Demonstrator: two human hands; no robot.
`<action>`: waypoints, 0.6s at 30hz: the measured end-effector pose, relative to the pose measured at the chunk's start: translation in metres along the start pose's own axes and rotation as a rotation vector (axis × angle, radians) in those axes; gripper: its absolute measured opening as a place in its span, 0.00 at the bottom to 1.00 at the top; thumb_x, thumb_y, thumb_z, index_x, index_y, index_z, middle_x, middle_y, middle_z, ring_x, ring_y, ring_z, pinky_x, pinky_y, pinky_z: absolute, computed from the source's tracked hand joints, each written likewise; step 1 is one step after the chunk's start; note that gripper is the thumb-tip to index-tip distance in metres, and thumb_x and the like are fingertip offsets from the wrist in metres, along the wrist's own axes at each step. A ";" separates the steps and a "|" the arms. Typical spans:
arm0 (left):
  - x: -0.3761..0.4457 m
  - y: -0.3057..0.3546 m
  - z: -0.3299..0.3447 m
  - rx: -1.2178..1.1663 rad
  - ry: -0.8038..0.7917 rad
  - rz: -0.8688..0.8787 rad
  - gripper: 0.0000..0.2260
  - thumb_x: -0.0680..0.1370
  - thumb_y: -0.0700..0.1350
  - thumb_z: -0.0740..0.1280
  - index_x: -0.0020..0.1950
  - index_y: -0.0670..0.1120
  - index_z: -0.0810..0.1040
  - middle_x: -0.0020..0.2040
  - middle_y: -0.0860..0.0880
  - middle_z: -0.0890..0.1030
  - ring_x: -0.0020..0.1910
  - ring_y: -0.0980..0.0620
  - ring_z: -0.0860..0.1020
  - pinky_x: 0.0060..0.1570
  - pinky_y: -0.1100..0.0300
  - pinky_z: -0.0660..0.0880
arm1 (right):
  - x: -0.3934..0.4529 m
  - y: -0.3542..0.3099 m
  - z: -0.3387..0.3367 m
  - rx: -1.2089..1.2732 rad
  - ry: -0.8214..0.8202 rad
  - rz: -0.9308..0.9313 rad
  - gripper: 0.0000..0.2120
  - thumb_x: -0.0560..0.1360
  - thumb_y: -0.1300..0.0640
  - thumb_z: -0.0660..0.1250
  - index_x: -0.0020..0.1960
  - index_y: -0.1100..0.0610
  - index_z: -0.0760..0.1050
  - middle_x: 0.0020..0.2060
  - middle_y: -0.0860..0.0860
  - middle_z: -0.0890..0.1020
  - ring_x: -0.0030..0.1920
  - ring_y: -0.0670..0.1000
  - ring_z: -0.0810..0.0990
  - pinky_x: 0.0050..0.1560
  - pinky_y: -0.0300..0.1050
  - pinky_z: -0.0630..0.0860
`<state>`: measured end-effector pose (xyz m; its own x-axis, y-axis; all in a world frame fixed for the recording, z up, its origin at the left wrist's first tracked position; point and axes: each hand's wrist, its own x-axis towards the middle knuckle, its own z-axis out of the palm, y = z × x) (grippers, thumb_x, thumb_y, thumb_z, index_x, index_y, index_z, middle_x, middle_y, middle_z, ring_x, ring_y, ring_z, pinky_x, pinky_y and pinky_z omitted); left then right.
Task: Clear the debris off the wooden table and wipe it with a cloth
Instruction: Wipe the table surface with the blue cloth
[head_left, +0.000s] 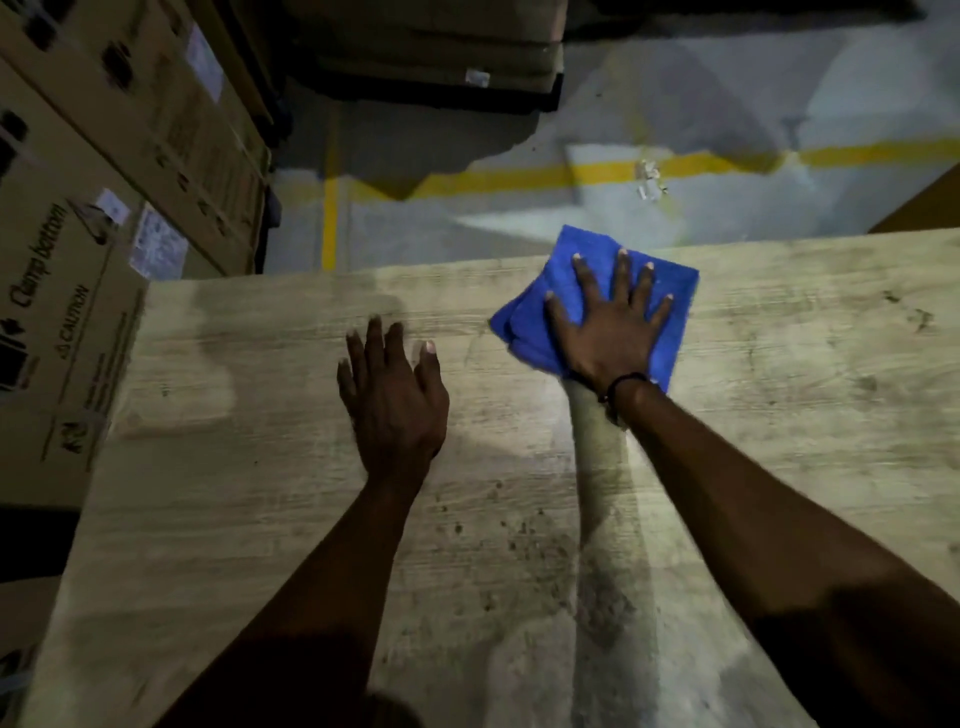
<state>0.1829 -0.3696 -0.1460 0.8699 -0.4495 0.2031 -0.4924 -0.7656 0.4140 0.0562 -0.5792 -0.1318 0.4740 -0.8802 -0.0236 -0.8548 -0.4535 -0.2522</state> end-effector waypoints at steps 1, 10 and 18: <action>0.001 0.000 0.000 0.003 0.010 0.003 0.27 0.86 0.60 0.50 0.79 0.46 0.71 0.83 0.47 0.65 0.84 0.44 0.58 0.82 0.42 0.54 | -0.007 -0.011 0.005 0.002 0.019 -0.028 0.36 0.78 0.26 0.48 0.84 0.38 0.57 0.86 0.54 0.52 0.85 0.64 0.47 0.80 0.74 0.44; 0.001 0.000 -0.003 0.047 0.056 0.038 0.22 0.87 0.53 0.55 0.77 0.47 0.72 0.81 0.47 0.68 0.83 0.44 0.62 0.80 0.43 0.59 | -0.029 -0.037 0.022 0.051 0.005 -0.466 0.33 0.78 0.27 0.55 0.81 0.36 0.63 0.85 0.49 0.57 0.85 0.60 0.52 0.80 0.73 0.48; 0.001 0.007 -0.011 0.009 0.000 0.008 0.25 0.84 0.58 0.57 0.77 0.46 0.72 0.82 0.46 0.68 0.84 0.43 0.60 0.81 0.43 0.55 | 0.021 0.069 -0.019 -0.010 0.064 0.118 0.38 0.77 0.25 0.46 0.83 0.37 0.57 0.86 0.54 0.55 0.85 0.64 0.50 0.79 0.75 0.48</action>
<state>0.1805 -0.3709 -0.1333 0.8658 -0.4557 0.2066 -0.4996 -0.7660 0.4046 0.0035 -0.6311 -0.1315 0.3561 -0.9344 0.0093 -0.9058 -0.3476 -0.2421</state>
